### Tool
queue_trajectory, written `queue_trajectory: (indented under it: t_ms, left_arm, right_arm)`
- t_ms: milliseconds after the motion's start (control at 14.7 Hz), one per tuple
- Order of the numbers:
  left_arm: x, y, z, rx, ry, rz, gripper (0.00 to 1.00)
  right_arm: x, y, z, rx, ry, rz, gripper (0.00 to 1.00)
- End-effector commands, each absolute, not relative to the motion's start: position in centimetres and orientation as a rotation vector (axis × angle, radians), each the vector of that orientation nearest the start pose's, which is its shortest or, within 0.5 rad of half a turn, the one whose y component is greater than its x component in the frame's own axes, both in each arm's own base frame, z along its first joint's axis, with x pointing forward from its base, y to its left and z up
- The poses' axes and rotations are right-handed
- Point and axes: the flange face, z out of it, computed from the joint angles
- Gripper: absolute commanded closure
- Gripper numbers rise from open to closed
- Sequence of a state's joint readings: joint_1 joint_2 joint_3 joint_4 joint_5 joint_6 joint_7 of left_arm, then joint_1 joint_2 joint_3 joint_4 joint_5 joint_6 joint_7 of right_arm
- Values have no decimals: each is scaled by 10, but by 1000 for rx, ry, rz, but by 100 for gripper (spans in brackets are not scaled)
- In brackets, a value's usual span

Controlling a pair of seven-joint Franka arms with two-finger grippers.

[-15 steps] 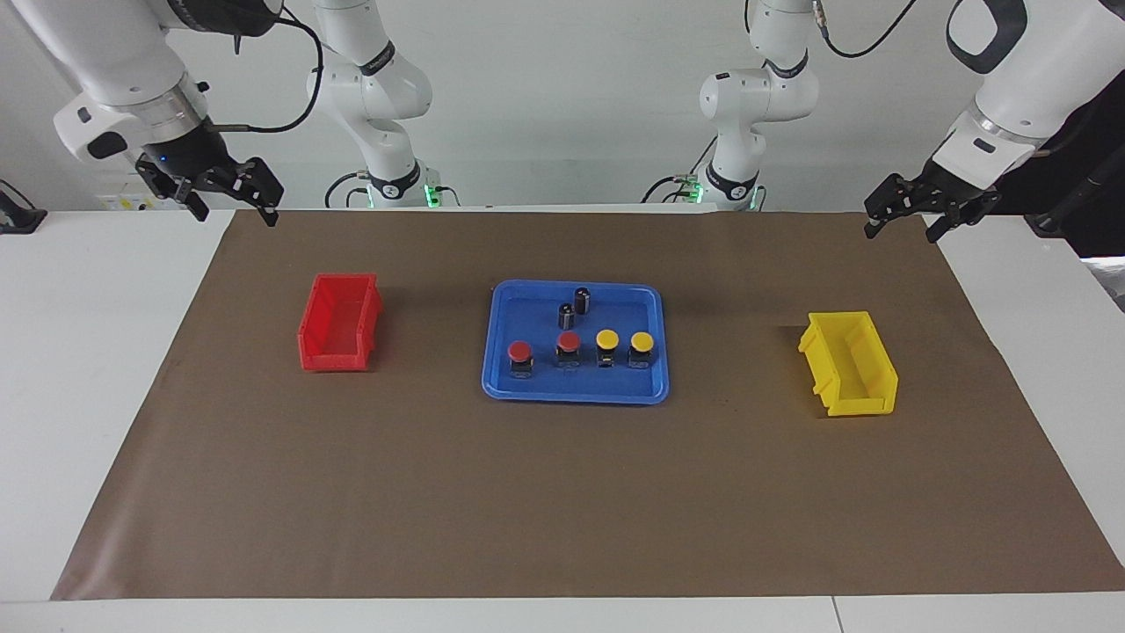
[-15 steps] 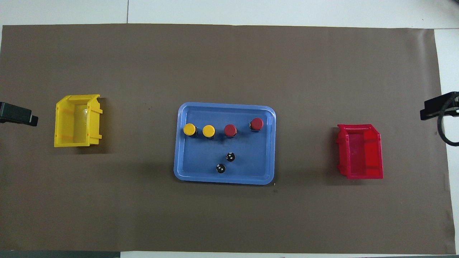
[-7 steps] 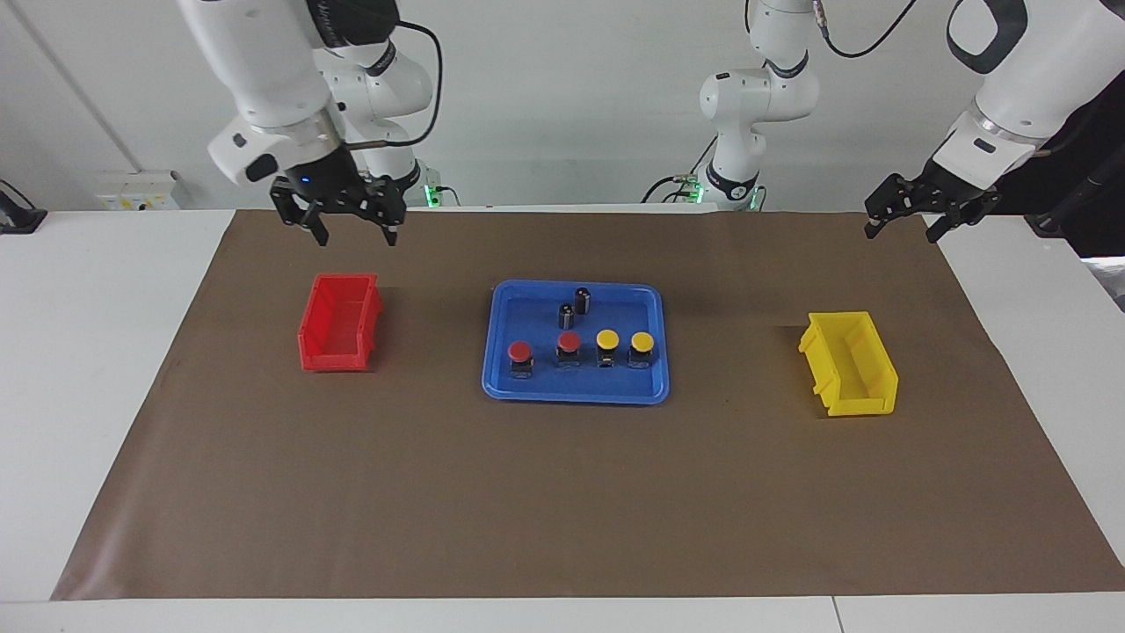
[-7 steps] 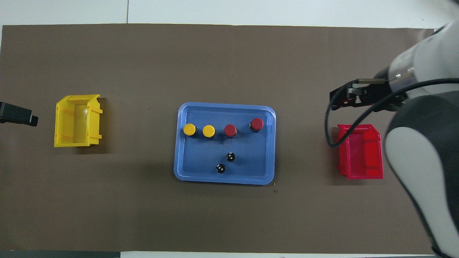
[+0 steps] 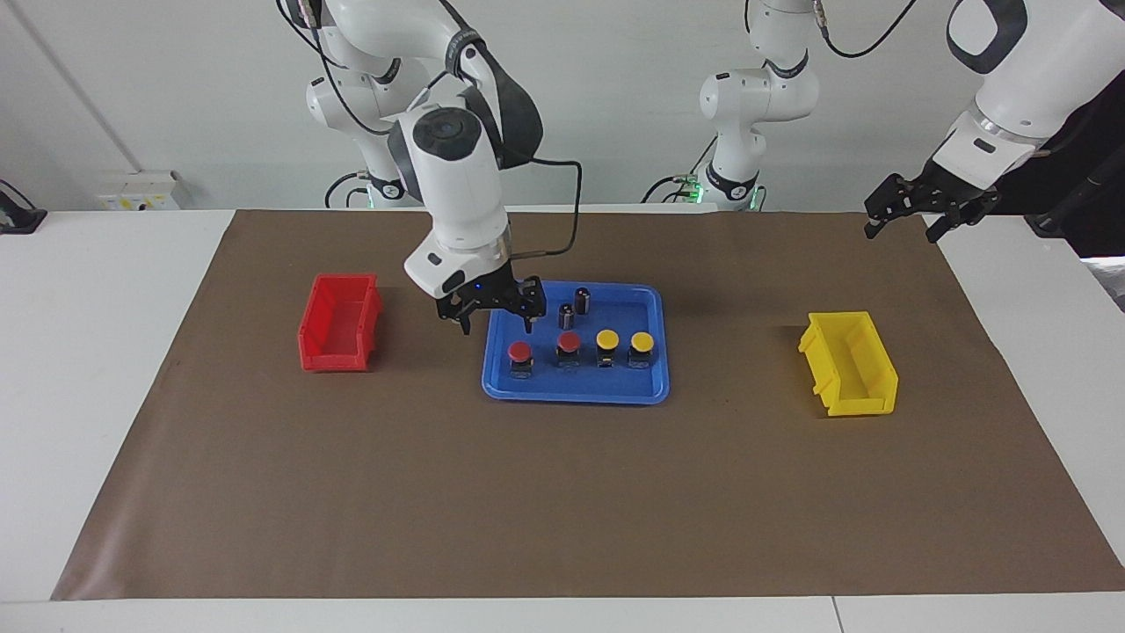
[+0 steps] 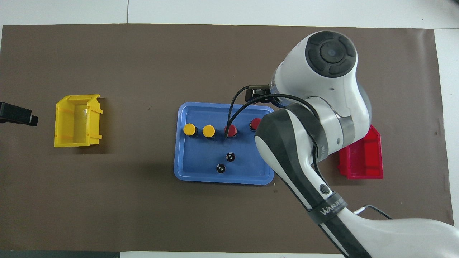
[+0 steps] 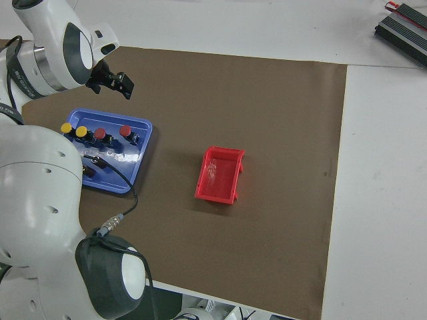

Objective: Sort red and yellow buttons by color
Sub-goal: 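Reach the right gripper to the tray and grasp a red button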

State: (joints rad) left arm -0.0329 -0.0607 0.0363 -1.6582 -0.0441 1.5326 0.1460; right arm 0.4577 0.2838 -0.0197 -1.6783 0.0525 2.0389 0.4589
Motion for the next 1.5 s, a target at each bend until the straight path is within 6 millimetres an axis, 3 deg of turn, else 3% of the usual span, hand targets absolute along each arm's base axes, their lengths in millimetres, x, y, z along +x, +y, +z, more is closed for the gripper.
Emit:
queue_trajectory:
  t_ms: [0,136,341,614,1023,1295,1432]
  left_arm:
    - [529,-1,612,-3173,222,103,0]
    - [529,-1,612,-3173,222,103,0]
    - [529,-1,612,-3173,222,103,0]
    - [529,-3,612,-3172,225,106,0]
    - [529,-4,612,-3172,227,103,0]
    - [529,-8,612,-3169,220,104,0]
    - [530,-10,612,-3157,83,94,0]
  right_arm:
    - [572,278,415,-3063,69,-92,0]
    - [572,282,397,-3073,61,-68,1]
    - [566,282,385,-3080,42,-51,11]
    - [563,298,352,-3079,23,-60,17]
    - [561,297,346,-3087,12,-43,21]
    - [559,296,343,-3092,8,-30,38]
    - [558,296,343,-3094,3,-22,51]
